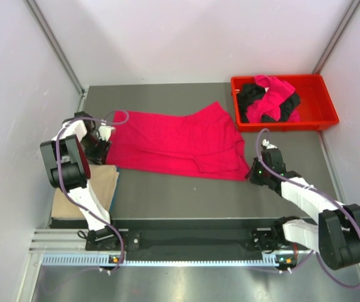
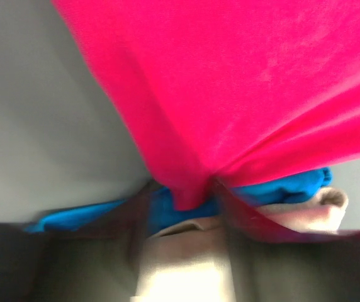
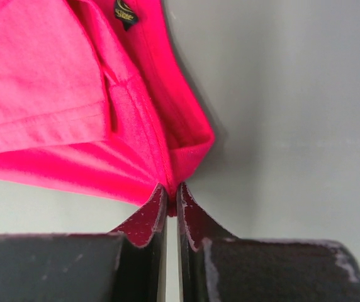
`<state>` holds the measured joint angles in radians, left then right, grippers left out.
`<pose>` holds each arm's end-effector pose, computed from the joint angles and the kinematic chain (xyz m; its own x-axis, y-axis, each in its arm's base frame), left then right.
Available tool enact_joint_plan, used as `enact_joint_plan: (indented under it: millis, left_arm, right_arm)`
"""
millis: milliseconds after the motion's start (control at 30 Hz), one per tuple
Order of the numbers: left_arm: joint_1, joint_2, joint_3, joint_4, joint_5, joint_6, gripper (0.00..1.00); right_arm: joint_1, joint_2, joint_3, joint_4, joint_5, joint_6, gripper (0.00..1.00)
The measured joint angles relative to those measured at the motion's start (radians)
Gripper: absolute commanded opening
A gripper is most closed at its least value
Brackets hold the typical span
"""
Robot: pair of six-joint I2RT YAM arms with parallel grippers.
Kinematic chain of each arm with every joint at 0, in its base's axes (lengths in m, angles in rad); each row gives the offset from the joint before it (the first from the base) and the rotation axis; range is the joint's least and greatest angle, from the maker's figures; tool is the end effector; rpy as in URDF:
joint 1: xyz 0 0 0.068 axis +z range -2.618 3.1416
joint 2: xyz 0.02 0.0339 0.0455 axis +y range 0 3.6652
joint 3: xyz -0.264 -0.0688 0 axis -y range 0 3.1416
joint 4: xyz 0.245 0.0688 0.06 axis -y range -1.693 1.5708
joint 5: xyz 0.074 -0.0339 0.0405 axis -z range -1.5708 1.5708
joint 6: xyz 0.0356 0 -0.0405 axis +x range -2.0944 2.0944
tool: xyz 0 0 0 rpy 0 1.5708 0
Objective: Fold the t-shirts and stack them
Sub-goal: Fold the tshirt
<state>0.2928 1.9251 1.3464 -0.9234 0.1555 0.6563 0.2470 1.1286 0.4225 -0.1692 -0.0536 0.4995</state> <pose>0.3434 0.0978 0.1684 -0.9245 0.3509 -0.1487 0.3650 0.9275 -0.0805 0.1960 0.0514 0.1547 -0.7864 0.2950 -0.5428 0.1130 0.9325 0.3430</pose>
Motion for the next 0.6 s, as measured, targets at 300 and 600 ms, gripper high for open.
enact_joint_plan:
  millis: [300, 600]
  left_arm:
    - [0.003, -0.016, 0.127, -0.02, 0.037, -0.064, 0.76]
    - [-0.021, 0.021, 0.46, 0.138, 0.088, -0.33, 0.74]
  right_arm:
    - [0.012, -0.076, 0.08, -0.162, 0.07, -0.021, 0.58]
    - [0.045, 0.173, 0.695, -0.128, 0.074, -0.257, 0.49]
